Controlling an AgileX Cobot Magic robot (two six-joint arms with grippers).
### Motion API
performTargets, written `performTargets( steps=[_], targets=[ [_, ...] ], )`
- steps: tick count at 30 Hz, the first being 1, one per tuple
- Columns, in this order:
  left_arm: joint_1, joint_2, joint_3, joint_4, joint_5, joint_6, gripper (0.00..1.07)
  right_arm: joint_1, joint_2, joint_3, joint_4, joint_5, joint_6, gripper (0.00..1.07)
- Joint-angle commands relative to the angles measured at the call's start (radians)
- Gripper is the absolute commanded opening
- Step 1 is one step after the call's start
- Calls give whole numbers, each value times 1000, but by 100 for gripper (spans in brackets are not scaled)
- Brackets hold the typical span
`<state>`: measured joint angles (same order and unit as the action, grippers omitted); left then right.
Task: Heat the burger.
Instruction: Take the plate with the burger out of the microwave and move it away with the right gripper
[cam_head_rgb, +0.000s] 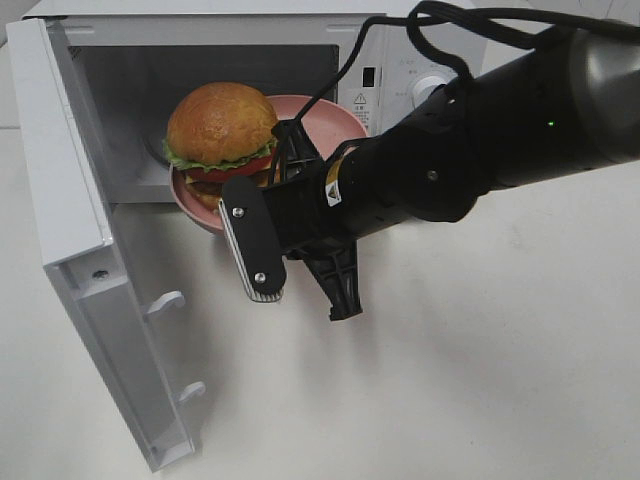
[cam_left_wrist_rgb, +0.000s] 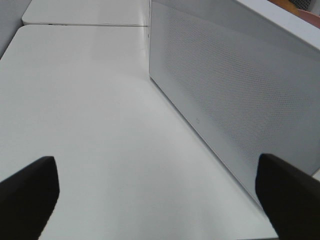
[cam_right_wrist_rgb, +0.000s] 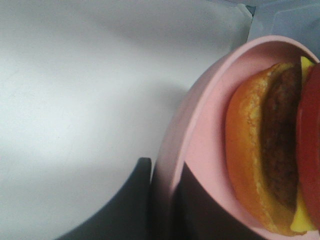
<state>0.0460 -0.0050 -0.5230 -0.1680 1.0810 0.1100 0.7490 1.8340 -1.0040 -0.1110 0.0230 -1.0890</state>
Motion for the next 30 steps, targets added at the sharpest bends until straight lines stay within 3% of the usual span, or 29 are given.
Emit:
performTargets(
  steps=[1,30],
  targets=[
    [3,-16,3,-7,-5,0,100,1,-71,33,13,-65,3,0],
    [3,-16,3,-7,-5,0,100,1,-546,460,49,-53,44,0]
  ],
)
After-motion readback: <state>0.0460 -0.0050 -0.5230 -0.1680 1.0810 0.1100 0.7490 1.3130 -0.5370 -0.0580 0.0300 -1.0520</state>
